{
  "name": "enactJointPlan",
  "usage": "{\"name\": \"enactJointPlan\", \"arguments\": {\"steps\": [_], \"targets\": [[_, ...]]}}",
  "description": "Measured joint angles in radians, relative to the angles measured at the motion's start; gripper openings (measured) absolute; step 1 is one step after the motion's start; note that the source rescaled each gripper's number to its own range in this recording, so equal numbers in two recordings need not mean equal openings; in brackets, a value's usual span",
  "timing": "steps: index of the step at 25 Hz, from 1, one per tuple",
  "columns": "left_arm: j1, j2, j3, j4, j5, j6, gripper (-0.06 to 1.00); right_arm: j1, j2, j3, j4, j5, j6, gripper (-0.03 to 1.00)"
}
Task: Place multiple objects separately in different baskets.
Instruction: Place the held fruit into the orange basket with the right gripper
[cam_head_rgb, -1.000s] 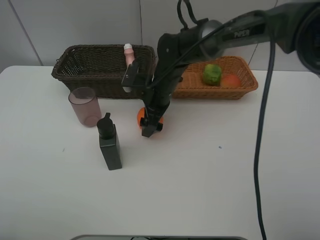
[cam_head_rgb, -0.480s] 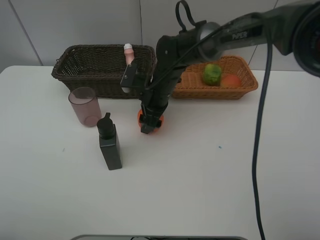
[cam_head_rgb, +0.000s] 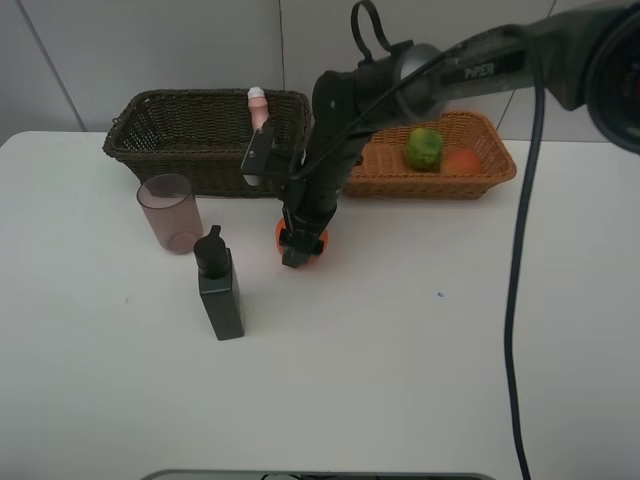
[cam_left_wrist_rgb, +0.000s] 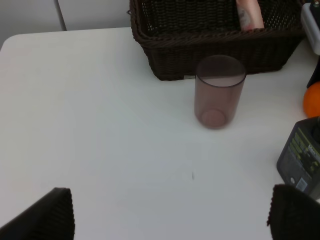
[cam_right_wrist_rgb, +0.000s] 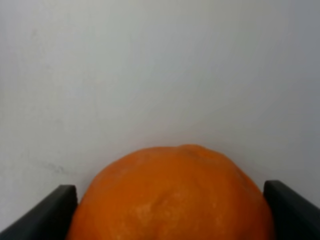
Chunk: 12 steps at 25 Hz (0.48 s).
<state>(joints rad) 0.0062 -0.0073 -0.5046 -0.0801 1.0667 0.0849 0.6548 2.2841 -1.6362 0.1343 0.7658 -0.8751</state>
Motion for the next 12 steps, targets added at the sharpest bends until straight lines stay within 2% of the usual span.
{"name": "enactJointPlan", "arguments": {"steps": [12], "targets": [[0.0,0.0,0.0,0.0,0.0,0.0,1.0,0.0,-0.04,0.0,-0.007,0.013,0.0,0.64]]}}
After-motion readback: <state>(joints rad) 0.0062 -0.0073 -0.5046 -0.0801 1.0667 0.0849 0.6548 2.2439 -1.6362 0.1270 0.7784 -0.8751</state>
